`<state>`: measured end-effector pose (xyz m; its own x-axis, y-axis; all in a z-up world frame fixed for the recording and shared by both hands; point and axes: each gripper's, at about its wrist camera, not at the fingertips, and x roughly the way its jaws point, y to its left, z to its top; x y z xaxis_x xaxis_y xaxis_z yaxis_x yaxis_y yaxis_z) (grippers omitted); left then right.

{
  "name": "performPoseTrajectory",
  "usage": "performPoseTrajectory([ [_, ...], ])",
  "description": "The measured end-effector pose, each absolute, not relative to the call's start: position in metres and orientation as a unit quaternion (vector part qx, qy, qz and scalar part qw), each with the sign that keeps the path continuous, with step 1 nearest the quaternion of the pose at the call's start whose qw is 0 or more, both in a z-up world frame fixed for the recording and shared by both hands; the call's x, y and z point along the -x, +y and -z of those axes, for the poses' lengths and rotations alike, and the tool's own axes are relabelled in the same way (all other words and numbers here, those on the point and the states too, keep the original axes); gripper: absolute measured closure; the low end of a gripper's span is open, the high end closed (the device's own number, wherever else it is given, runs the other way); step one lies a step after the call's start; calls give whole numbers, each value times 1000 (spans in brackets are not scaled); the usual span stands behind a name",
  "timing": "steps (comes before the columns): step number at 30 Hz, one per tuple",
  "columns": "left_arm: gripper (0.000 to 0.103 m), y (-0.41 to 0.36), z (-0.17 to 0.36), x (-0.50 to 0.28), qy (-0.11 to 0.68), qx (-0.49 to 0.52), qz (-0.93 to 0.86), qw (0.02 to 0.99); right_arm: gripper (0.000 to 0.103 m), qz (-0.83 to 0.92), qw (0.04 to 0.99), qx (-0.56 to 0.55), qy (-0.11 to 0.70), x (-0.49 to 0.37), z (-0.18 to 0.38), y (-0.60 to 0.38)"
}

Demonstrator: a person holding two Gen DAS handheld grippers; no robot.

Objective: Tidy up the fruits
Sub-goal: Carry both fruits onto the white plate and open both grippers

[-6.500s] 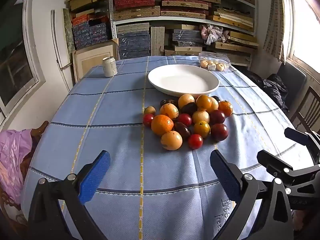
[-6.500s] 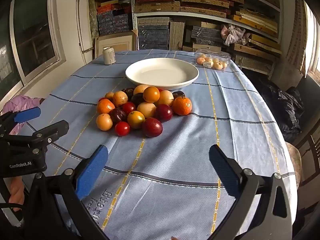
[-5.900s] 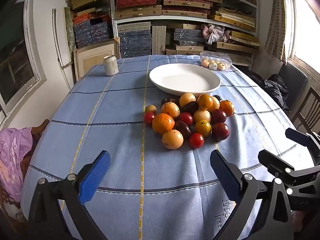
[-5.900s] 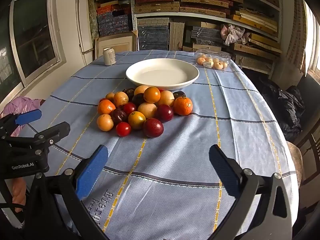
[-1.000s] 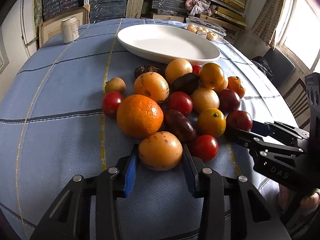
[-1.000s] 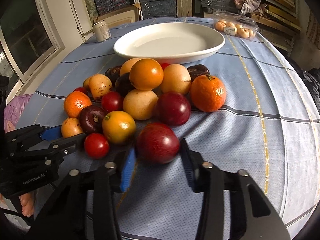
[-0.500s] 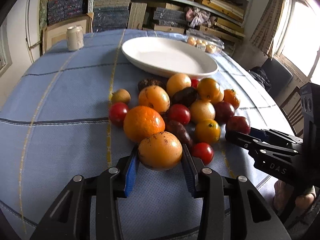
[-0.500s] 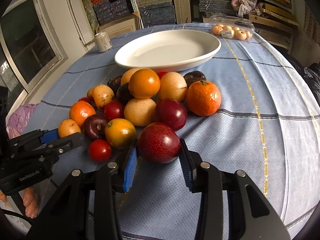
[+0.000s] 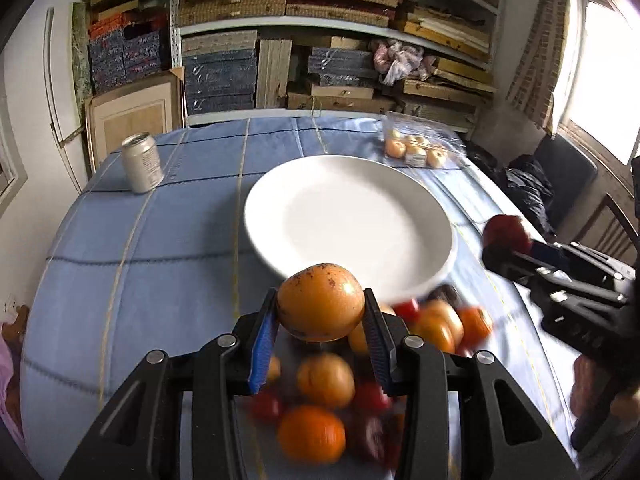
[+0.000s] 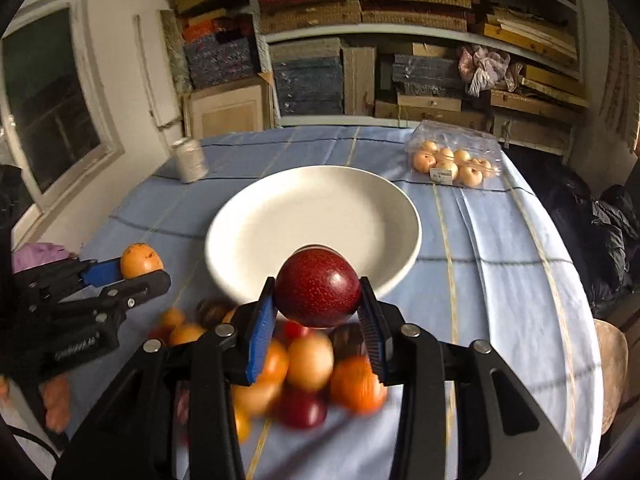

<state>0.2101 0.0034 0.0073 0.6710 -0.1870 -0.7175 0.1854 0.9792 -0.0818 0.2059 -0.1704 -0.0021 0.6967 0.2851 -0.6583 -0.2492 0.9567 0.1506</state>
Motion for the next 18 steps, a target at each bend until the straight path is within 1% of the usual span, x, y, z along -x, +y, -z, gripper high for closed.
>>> performPoseTrajectory([
  [5,62,3,21,-267,437,28,99,893,64,-139,902,-54,406,-263,36,-163],
  [11,62,0,39,-288,450,24,102,887,63,-131,899,-44,416,-283,54,-159],
  [14,61,-4,43,-291,453,19,102,886,61,-127,899,-41,417,-284,61,-161],
  [16,61,-4,44,-291,452,15,102,886,50,-125,902,-43,411,-284,60,-163],
  [18,61,-3,44,-288,451,16,101,887,48,-124,909,-48,396,-282,53,-167],
])
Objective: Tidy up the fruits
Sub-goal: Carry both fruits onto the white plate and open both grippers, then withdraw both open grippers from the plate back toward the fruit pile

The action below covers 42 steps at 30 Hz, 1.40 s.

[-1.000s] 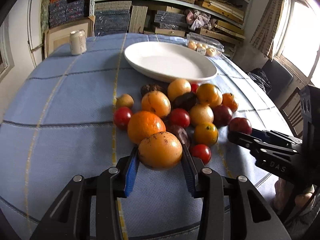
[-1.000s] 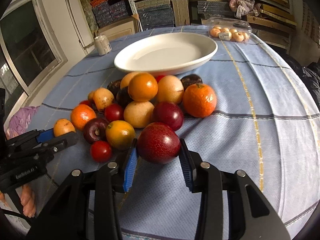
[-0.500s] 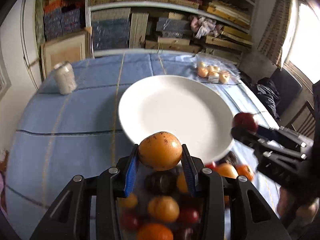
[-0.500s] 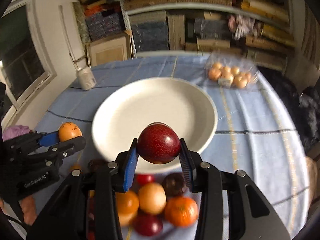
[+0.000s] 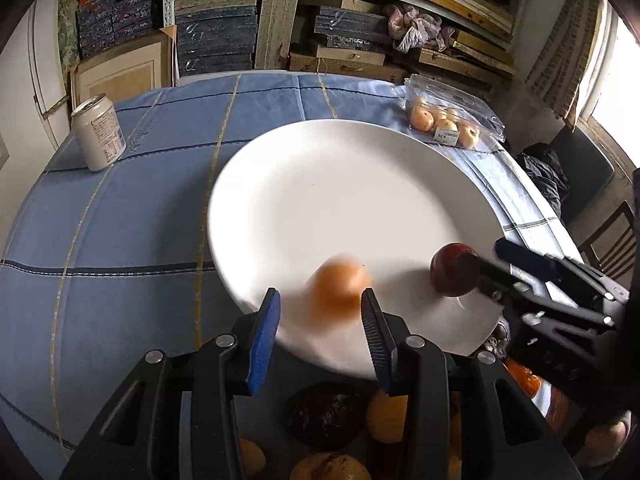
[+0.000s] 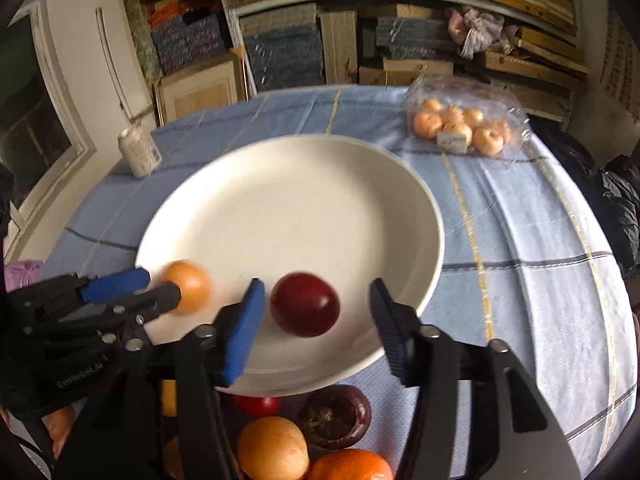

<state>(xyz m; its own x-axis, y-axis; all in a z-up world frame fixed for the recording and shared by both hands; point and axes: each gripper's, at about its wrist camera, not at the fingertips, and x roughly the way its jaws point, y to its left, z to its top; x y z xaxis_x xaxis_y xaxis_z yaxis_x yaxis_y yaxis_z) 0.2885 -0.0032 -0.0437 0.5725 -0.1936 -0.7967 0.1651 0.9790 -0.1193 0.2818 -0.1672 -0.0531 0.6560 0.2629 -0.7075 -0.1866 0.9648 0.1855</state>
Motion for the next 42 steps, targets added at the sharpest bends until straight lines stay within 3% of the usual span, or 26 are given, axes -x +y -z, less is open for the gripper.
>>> performPoseTrajectory([
  [6,59,17,10,-271,425,44,90,900,46,-127,941,-73,304,-239,-7,-191],
  [10,36,33,-15,-236,397,41,68,914,30,-123,956,-82,255,-193,-30,-203],
  [13,35,43,-20,-199,385,30,55,921,29,-123,957,-79,249,-160,-24,-206],
  [17,25,53,-8,-154,379,34,38,924,24,-120,958,-84,247,-119,0,-211],
  [24,25,50,40,-113,415,52,57,907,22,-124,947,-70,289,-75,52,-208],
  [27,25,43,45,-112,417,50,65,905,13,-120,949,-73,282,-70,52,-208],
  [42,25,39,65,-138,443,64,57,892,12,-132,939,-74,310,-82,59,-202],
])
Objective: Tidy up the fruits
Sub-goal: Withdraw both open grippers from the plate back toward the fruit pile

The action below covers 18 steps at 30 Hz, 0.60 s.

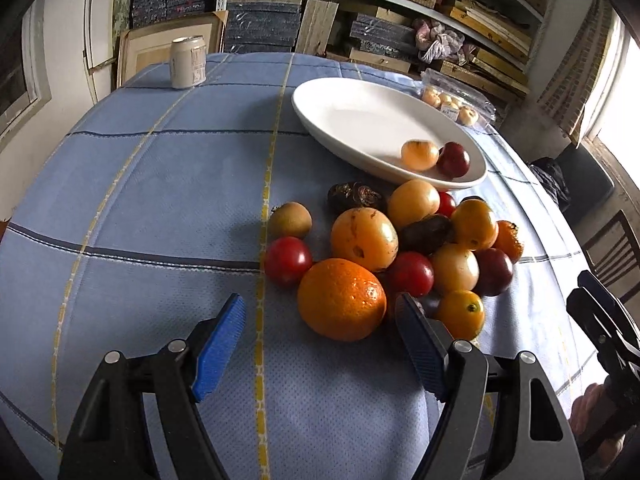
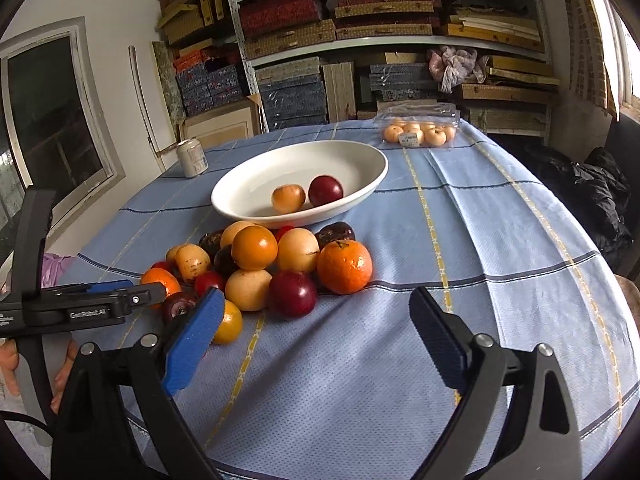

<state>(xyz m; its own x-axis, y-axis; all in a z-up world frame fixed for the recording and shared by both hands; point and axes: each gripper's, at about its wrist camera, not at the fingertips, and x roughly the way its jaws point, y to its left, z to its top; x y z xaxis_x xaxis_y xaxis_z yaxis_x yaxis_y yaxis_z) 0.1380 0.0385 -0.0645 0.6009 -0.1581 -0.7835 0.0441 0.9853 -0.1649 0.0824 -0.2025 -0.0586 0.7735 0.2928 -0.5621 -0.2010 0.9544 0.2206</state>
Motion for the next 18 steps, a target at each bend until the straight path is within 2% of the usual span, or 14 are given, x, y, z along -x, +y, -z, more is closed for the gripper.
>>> performPoseTrajectory([
  [18,25,52,64,-138,415,63,31,907,9,-138,933,-73,324,-87,63,-199],
])
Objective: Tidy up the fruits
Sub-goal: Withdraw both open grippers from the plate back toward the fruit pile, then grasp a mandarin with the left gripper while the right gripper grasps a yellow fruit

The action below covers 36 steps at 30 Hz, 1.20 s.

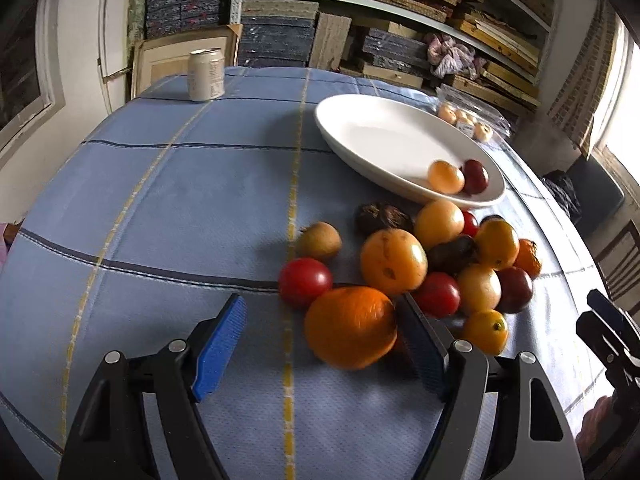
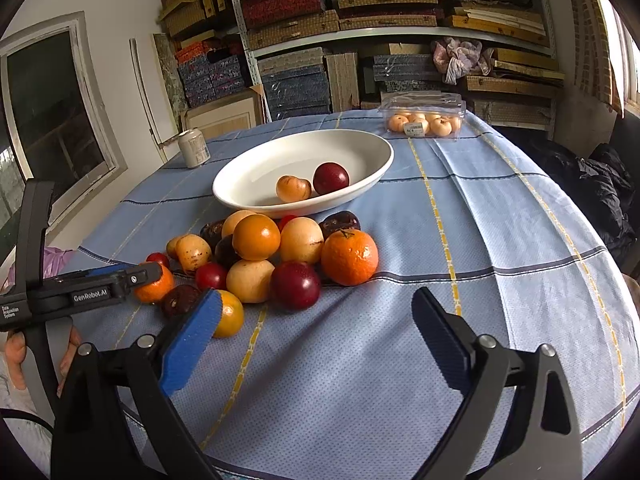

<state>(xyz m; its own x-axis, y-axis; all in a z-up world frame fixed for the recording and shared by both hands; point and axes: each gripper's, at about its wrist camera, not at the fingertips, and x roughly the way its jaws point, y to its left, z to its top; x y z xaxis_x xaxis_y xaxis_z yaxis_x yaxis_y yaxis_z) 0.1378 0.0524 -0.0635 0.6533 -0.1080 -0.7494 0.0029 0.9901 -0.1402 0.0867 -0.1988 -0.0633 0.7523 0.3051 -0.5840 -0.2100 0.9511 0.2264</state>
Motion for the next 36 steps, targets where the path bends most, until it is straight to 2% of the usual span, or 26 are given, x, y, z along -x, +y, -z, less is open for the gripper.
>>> performPoseTrajectory([
  [12,27,41,73,-123,433,30,56,899,9,-140,932,-71,328,-88,66,-197],
  [16,43,44,74,-124,437,48,73,895,9,-140,932,-71,328,-88,66,-197],
  [20,50,42,73,-123,434,45,77,897,9,-140,931,-71,328,-88,66,-197],
  [33,55,56,65,-122,409,56,34,910,10,-169,930,-46,323,-83,65,-181],
  [35,55,61,63,-122,403,58,18,913,12,-180,929,-32,322,-81,64,-171],
  [36,55,62,64,-123,405,58,13,912,19,-186,927,-23,326,-81,64,-163],
])
